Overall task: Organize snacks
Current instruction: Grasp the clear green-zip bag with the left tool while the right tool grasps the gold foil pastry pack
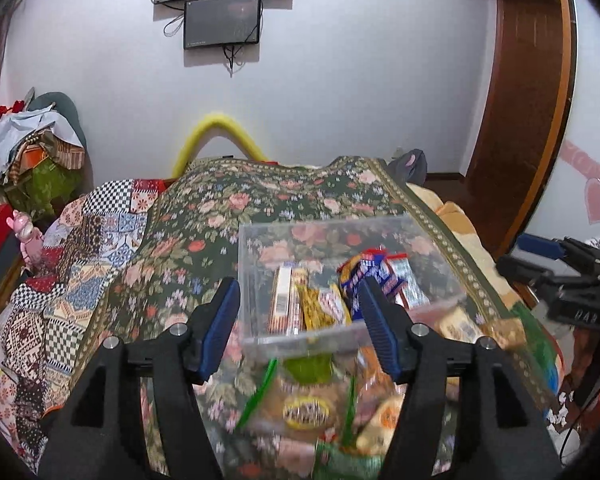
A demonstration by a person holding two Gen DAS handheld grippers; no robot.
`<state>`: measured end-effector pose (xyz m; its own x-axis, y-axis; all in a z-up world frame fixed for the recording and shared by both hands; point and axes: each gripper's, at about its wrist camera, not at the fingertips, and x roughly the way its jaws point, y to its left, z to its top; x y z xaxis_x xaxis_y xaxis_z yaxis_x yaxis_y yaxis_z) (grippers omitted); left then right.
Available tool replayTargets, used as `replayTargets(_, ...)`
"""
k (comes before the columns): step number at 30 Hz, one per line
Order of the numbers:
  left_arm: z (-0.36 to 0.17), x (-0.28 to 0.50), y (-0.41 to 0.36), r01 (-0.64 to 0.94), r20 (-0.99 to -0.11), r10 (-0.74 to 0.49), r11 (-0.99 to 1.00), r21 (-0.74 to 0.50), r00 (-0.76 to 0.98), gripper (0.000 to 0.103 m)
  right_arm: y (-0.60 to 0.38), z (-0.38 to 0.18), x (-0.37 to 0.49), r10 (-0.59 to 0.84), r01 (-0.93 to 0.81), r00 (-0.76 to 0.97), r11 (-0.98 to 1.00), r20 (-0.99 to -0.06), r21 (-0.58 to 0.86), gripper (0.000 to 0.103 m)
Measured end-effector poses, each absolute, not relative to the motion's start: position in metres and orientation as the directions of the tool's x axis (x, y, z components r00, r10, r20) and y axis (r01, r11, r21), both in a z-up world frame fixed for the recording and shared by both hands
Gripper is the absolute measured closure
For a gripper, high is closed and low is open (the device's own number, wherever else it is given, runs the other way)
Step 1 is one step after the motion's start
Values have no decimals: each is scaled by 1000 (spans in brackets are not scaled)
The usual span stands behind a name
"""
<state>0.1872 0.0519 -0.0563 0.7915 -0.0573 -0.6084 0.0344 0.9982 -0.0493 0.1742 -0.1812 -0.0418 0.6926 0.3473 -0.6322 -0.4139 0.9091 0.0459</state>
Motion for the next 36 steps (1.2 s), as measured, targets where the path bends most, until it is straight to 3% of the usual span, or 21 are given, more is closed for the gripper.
replayTargets(9, -101, 167, 50, 30, -696, -50, 999, -41, 717, 41, -228, -65, 149, 277, -336, 680, 941, -679, 47, 30)
replayTargets(13, -127, 164, 54, 3, -728, -55, 997, -72, 684, 34, -245, -83, 146, 248, -288, 654, 955, -715, 68, 29)
replayTargets(19, -159, 172, 59, -47, -775, -21, 997, -66, 631, 33, -265, -118, 151, 206, -209, 603, 973, -770, 97, 29)
replayTargets(28, -180, 193, 59, -45, -781, -31, 996, -76, 624, 19, -277, -147, 160, 177, -152, 557, 982, -811, 110, 23)
replayTargets(36, -203, 205, 57, -32, -798, -95, 989, -142, 595, 17, -272, -159, 162, 160, -149, 552, 984, -818, 92, 20)
